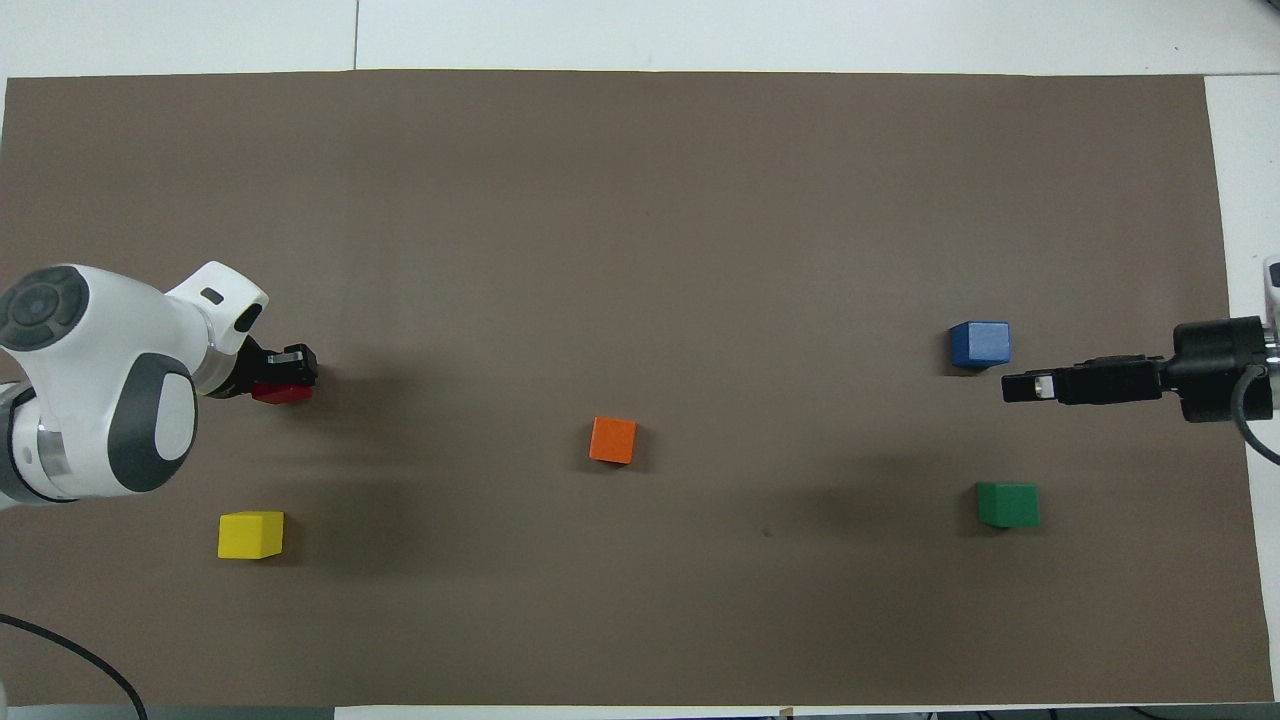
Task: Transfer red block to right arm and stack on blue block
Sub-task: 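Lift the red cube with the left gripper while the right gripper approaches, then grasp the red cube with the right gripper while the left gripper opens, then carry the red cube toward the blue cube while the left gripper withdraws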
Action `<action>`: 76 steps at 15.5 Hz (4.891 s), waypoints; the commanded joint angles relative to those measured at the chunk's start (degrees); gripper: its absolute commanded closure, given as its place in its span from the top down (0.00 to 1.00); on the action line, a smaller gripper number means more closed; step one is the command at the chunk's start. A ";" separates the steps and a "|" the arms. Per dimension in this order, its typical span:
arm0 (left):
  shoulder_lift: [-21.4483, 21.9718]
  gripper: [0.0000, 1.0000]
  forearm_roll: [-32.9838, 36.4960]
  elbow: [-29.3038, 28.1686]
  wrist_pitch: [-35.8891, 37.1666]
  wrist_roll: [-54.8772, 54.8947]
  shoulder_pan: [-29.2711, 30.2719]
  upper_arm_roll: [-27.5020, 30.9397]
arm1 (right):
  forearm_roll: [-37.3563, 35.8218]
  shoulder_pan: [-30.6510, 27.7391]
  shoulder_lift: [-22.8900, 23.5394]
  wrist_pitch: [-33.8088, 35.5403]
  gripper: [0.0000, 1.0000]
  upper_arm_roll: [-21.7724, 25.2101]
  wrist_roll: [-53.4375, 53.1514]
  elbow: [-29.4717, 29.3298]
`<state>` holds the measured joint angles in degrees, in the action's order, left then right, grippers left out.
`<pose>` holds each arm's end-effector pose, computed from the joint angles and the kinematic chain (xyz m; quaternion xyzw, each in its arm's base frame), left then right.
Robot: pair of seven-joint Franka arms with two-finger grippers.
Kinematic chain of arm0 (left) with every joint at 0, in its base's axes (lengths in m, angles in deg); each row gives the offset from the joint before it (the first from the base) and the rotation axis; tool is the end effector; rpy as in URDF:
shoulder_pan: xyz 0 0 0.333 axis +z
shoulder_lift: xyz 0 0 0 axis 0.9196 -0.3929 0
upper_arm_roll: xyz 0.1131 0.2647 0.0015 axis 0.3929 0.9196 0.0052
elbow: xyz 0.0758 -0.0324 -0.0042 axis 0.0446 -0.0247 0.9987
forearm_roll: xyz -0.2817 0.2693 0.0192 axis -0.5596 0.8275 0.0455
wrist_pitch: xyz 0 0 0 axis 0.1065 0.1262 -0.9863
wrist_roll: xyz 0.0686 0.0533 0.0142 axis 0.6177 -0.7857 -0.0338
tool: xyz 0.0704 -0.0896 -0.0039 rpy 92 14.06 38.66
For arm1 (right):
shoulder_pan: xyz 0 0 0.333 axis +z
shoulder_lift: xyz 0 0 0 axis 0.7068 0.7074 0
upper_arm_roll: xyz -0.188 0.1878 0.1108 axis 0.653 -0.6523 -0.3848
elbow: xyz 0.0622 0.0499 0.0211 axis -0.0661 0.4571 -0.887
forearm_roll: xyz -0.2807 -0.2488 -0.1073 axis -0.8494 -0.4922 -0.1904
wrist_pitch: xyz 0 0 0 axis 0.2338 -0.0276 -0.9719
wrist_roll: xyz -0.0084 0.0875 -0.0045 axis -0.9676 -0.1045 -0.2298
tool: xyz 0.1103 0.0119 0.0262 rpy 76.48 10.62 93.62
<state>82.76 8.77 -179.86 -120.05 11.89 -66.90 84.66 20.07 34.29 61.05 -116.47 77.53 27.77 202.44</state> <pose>0.5396 -0.0244 0.3077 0.9950 0.0874 -0.0482 0.0086 0.4937 -0.0355 0.4413 -0.8794 -0.0548 -0.0281 0.4722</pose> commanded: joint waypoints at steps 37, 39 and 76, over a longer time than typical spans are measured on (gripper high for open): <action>18.73 0.00 -39.52 8.72 -4.47 -112.79 -14.64 -28.06 | 66.06 21.50 26.62 46.65 0.81 -5.71 17.50 12.19; 18.73 0.00 -39.52 8.72 -4.47 -112.97 -14.29 -28.06 | 65.62 21.50 26.53 45.86 0.01 -5.71 19.24 12.19; 3.01 1.00 6.97 25.66 26.55 -1.88 23.34 -24.30 | 18.11 8.23 -4.14 10.70 0.00 -4.91 -29.51 -11.43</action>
<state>90.47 13.64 -160.89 -97.41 6.39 -41.40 58.05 46.31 43.62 58.04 -104.69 73.06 2.29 195.42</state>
